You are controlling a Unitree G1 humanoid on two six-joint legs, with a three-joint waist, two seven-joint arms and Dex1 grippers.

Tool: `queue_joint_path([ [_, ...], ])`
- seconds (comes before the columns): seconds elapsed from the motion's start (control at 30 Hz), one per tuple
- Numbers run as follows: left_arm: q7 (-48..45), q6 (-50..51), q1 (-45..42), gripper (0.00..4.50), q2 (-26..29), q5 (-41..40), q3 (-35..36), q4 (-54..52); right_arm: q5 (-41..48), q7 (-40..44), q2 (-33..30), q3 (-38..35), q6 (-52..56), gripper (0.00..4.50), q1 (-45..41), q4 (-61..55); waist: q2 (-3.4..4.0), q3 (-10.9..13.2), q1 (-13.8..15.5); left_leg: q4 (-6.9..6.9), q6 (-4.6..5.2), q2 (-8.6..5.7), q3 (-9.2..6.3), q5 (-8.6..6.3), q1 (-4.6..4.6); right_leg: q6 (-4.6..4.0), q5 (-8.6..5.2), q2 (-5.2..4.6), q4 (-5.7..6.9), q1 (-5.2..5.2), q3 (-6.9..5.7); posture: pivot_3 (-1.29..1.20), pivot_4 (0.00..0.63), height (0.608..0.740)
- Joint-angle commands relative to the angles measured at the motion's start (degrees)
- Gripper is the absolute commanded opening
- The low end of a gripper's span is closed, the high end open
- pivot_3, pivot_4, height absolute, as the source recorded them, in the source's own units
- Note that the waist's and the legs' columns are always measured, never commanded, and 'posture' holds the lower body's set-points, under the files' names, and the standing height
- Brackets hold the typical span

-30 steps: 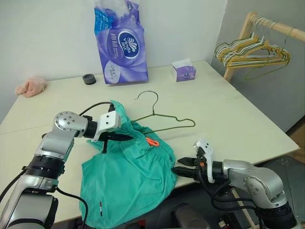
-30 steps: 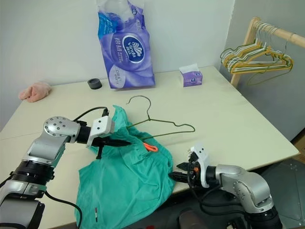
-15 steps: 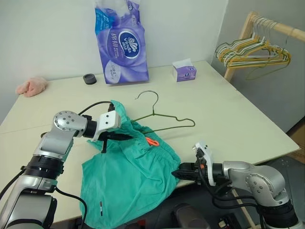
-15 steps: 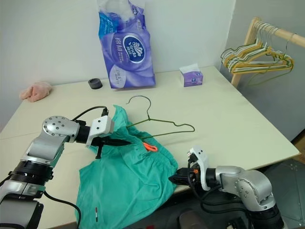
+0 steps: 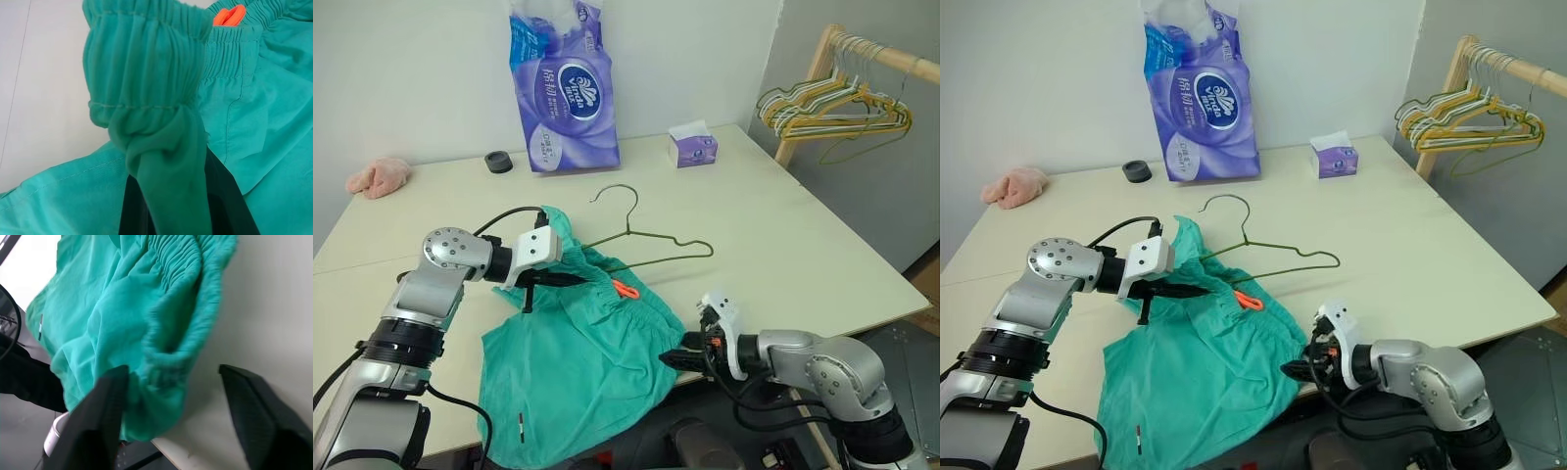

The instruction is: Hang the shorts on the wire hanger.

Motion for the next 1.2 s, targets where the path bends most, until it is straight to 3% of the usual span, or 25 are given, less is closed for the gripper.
queue_joint_path([
  [0.03, 1.4, -0.3, -0.2, 0.00, 0.5, -0.7, 2.6, -1.0, -2.8, -0.2, -0.3, 1.1, -4.7, 1.87, -0.8, -0.6, 0.00, 0.0, 0.0, 0.00, 0.00, 0.00, 0.00, 0.00, 0.00, 0.01, 0.00, 0.00, 0.00, 0.00, 0.00, -0.32, 0.029, 0.740],
  [0.2, 3.0, 1.2, 1.0, 0.00, 0.6, -2.0, 4.1, -2.3, -6.2, 0.5, -0.8, 1.9, -10.0, 0.16, -1.3, 1.2, 0.00, 0.0, 0.0, 0.00, 0.00, 0.00, 0.01, 0.00, 0.00, 0.02, -0.01, 0.00, 0.00, 0.00, 0.01, -0.31, 0.027, 0.740],
  [0.23, 3.4, 1.8, 1.5, 0.00, 0.6, -2.4, 4.7, -2.8, -6.8, 0.8, -1.1, 1.8, -11.1, 0.03, -1.5, 1.6, 0.00, 0.0, 0.0, 0.00, 0.00, 0.00, 0.00, 0.00, 0.00, 0.01, 0.00, 0.00, 0.00, 0.00, 0.00, -0.31, 0.027, 0.740],
  [0.43, 7.1, 10.6, 4.1, 0.00, -0.1, -8.7, 10.1, -10.0, -10.4, 3.3, -3.6, -1.0, -17.2, 0.03, -6.3, 8.3, 0.00, 0.0, 0.1, 0.01, 0.00, 0.00, 0.02, 0.00, 0.00, 0.00, 0.00, 0.00, 0.00, -0.01, 0.02, -0.31, 0.023, 0.740],
  [0.73, 3.2, 26.0, 9.6, 0.00, 6.7, -21.0, 14.1, -28.8, -9.8, 22.5, -17.1, -4.0, -22.8, 0.03, -17.4, 24.7, 0.01, 0.0, 0.9, -0.05, 0.00, 0.02, 0.04, 0.00, 0.02, -0.09, 0.05, 0.03, -0.03, 0.02, -0.01, -0.30, 0.019, 0.740],
  [0.93, 0.8, 24.7, 13.7, 0.00, 12.2, -19.8, 14.2, -28.6, -11.5, 26.9, -19.6, -3.8, -25.1, 0.03, -17.6, 26.1, 0.03, 0.0, 1.0, -0.01, 0.00, 0.03, 0.09, 0.00, 0.07, 0.00, -0.01, 0.06, -0.01, 0.06, 0.03, -0.29, 0.018, 0.740],
  [1.2, -1.1, 18.7, 15.1, 0.00, 15.3, -14.8, 11.2, -25.7, -10.7, 27.7, -20.1, -4.6, -24.7, 0.03, -16.8, 22.1, 0.05, 0.0, 1.6, -0.01, 0.00, 0.02, 0.10, 0.00, 0.05, -0.04, 0.02, 0.04, -0.05, 0.04, 0.05, -0.30, 0.022, 0.740],
])
